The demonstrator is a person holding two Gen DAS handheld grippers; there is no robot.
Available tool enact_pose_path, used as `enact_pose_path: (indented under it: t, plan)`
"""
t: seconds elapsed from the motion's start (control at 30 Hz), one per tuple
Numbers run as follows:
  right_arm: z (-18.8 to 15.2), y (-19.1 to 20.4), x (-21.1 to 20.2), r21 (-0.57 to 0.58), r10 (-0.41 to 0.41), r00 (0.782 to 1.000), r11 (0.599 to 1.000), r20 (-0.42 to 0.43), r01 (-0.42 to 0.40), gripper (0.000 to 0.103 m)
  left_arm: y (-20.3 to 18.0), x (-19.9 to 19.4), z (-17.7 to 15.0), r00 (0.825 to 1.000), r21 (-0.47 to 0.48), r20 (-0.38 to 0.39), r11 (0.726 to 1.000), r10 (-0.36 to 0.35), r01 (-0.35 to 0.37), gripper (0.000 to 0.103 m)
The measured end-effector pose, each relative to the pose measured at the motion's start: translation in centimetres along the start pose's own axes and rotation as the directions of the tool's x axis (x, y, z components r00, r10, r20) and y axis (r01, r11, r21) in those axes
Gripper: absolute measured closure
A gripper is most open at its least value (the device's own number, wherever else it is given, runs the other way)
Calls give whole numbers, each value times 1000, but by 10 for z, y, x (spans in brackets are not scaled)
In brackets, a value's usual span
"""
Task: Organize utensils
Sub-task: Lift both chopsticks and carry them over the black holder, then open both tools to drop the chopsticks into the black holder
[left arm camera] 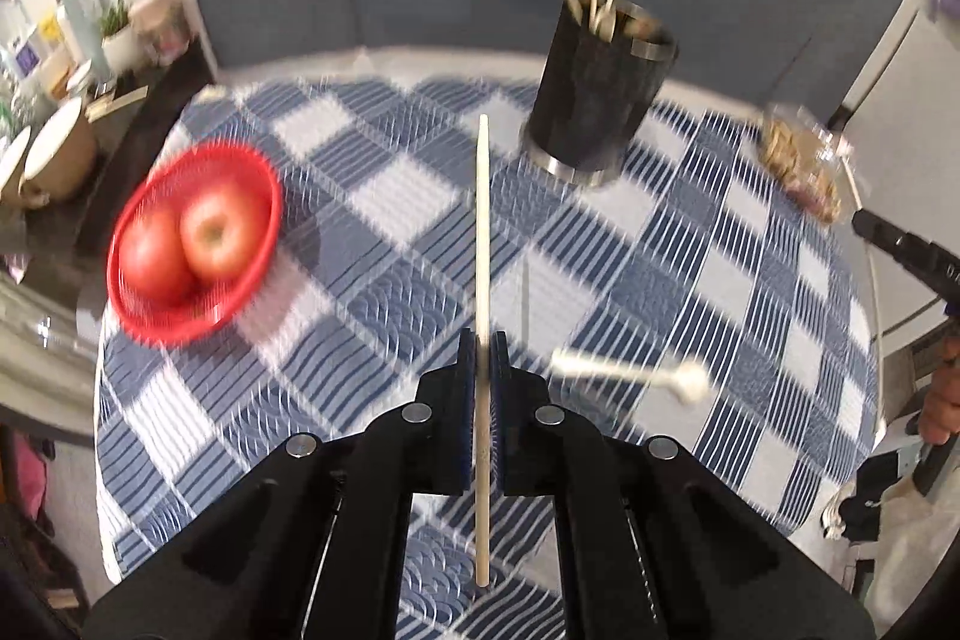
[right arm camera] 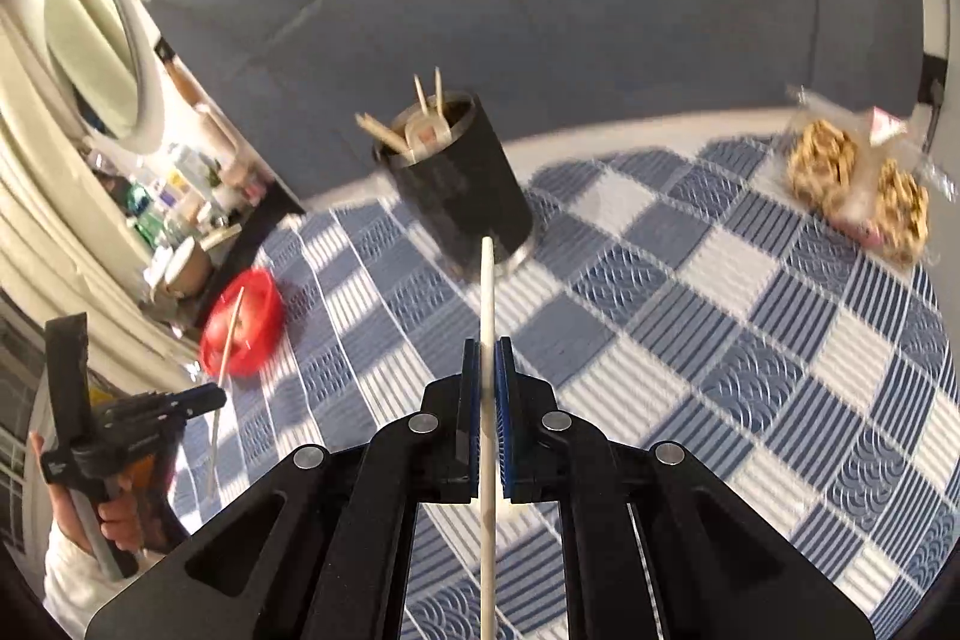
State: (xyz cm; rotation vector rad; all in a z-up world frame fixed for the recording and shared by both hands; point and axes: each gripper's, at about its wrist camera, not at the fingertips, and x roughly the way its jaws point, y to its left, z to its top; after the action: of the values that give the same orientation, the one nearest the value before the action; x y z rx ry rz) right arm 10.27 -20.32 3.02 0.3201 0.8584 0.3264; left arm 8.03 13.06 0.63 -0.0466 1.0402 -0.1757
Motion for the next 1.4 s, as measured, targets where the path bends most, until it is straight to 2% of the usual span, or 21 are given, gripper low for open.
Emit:
enact_pose_path:
  t: [0.13,0.23,0.37,0.63,0.8,0.9,0.97,1.1,1.27,1.4]
  plan:
    - [34,10,-4,-16,21,997,1000,80,-19,98,-5,-9,39,997,27,69,999,-37,35,98]
    - [57,18,-4,-37,3,991,999,133,2,98,-10,-13,70,989,58,122,995,-86,80,98]
    - [87,25,5,-54,-17,987,998,161,25,98,-15,-13,109,973,96,182,987,-142,126,98]
    - [141,32,37,-34,-40,977,998,211,48,98,-22,6,167,949,172,233,969,-213,176,98]
    - [165,41,59,-39,-5,972,999,234,15,98,-29,21,194,916,211,263,944,-304,253,98]
    - [175,50,67,-63,-10,969,998,246,26,98,-32,31,207,894,225,282,930,-347,290,98]
    - [182,55,69,-73,-4,966,997,257,23,98,-34,40,215,871,237,290,911,-397,337,98]
    - [195,61,68,-94,-3,959,995,282,31,98,-40,55,226,836,276,304,882,-456,381,98]
    - [206,65,77,-118,-25,955,991,294,63,98,-47,82,239,789,282,303,842,-534,461,98]
    - [208,66,85,-132,-47,956,987,289,89,98,-48,98,243,762,273,305,819,-571,504,98]
